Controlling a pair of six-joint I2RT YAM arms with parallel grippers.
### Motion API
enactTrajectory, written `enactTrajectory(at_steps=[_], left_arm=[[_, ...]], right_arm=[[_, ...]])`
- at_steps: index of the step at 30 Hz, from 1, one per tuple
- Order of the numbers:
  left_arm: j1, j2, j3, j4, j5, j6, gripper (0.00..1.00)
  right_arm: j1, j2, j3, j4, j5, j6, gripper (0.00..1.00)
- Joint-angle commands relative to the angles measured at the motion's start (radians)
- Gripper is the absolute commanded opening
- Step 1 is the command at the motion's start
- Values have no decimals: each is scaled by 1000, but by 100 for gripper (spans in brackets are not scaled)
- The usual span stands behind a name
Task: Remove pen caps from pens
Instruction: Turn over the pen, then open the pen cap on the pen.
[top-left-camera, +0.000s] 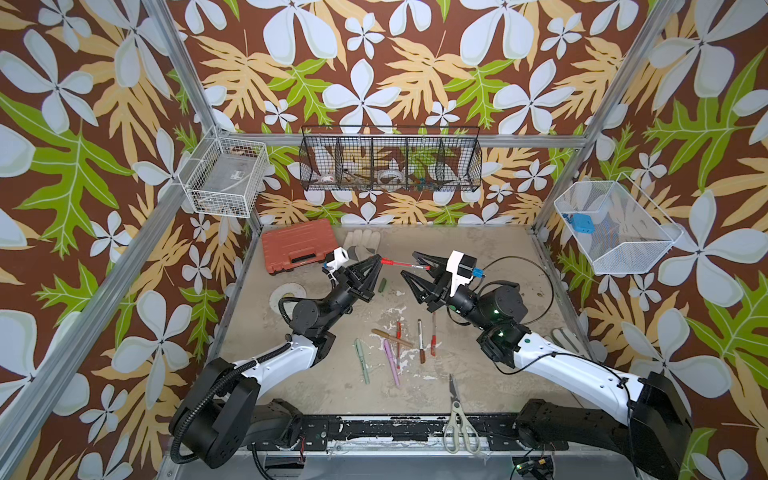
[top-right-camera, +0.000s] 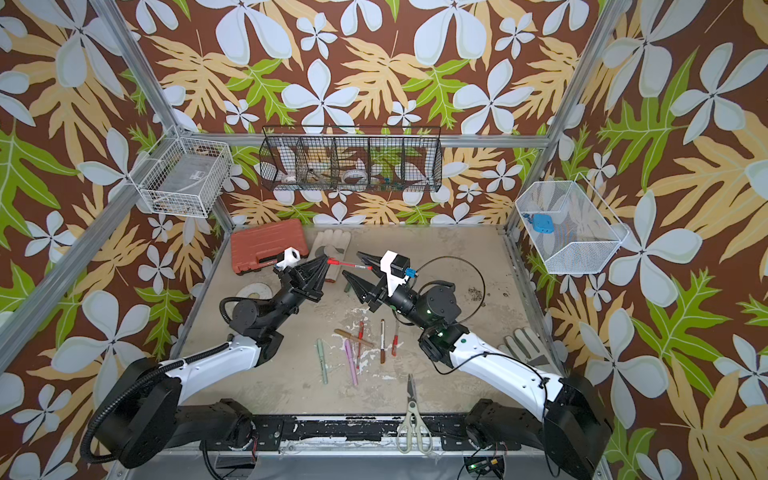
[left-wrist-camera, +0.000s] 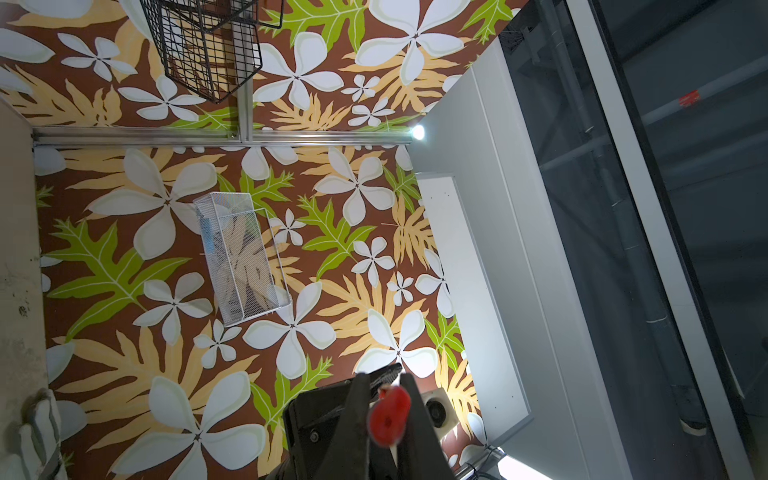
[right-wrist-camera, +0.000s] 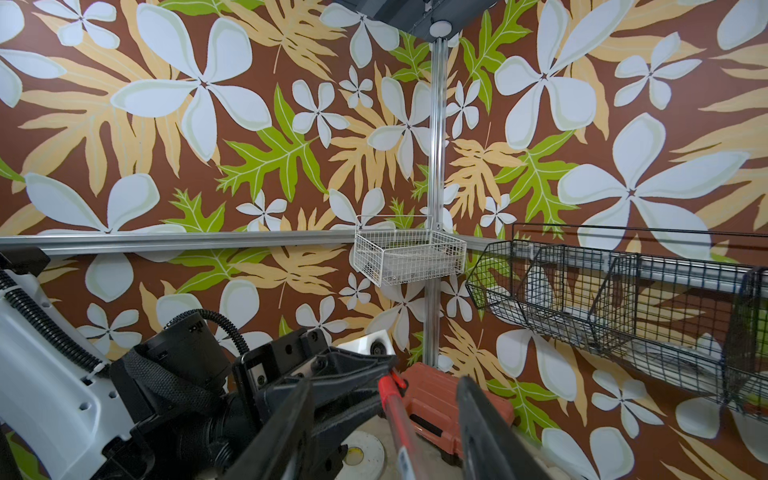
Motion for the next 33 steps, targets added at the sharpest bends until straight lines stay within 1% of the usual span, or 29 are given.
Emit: enactTrajectory(at_steps=[1, 2, 3, 7, 9, 13, 16, 19, 22, 25, 27, 30, 33], left_arm=[[8, -22, 18, -42, 29, 84, 0], [14, -40, 22, -81, 35, 125, 0], [19, -58, 29, -134, 43, 162, 0], [63, -155, 70, -401, 76, 359, 0], [83, -188, 99, -515, 97, 459, 0], [90, -203, 210, -808, 121, 737, 0], [89, -198, 254, -944, 146, 921, 0], [85, -214, 250, -1021, 150, 1061, 0], [77, -245, 224, -1043, 142, 1157, 0], [57, -251, 211, -1042, 182, 1221, 0], [35, -240, 211, -1046, 202, 1257, 0], [1, -222, 207, -1061, 210, 1299, 0], [-14, -214, 194, -1060, 209, 1312, 0]], right_arm=[[1, -47, -4, -99, 57, -96, 59], [2, -68, 0, -137, 92, -112, 62], [0, -86, 11, -187, 117, -120, 63], [-3, -150, 55, -399, 210, -184, 64], [-3, -180, 68, -495, 226, -201, 64], [-3, -207, 108, -678, 174, -215, 61], [-3, -210, 118, -752, 82, -198, 56], [-1, -173, 142, -824, -4, -169, 51], [-1, -104, 192, -914, 14, -138, 48], [-1, -34, 215, -936, 34, -109, 45], [0, 14, 231, -944, 28, -100, 41], [-1, 79, 255, -958, -11, -99, 34], [0, 107, 256, -951, -15, -98, 31]])
